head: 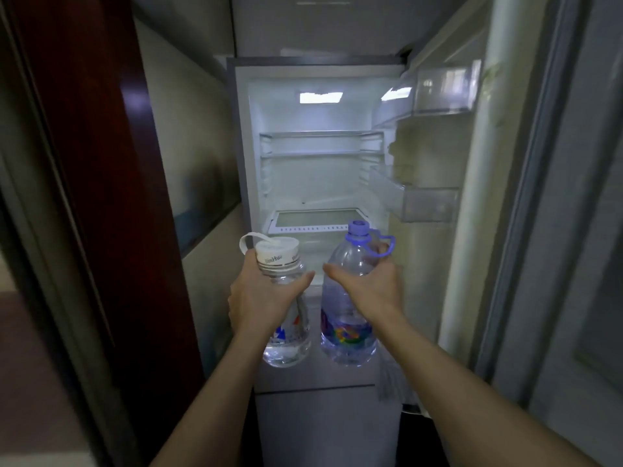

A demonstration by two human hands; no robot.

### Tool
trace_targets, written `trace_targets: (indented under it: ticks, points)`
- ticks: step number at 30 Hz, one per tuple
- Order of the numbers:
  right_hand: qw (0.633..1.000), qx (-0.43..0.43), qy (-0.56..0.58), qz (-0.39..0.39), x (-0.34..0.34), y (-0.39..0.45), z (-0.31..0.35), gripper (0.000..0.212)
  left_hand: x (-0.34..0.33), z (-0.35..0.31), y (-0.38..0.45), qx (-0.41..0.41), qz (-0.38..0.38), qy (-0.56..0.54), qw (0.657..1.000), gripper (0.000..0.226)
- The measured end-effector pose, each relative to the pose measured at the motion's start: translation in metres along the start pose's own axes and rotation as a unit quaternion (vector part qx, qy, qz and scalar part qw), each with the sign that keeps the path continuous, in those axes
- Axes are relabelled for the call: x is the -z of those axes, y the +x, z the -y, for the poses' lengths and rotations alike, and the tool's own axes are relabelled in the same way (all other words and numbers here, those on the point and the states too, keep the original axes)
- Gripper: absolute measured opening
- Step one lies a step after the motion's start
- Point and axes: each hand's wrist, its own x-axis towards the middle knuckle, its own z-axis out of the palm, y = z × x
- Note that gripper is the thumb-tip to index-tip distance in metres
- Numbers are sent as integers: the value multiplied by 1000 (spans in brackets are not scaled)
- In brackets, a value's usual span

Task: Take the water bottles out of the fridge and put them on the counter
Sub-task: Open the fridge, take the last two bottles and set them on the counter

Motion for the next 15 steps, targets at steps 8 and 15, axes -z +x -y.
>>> trace_targets:
  ticks: [8,15]
  points:
    - [998,-10,-19,-51,24,-42,10,65,24,-15,-29,-20,46,-56,997,76]
    - [993,-9,-57,-102,73,-98,21,65,21,-16,-71,-28,95,-57,993,67]
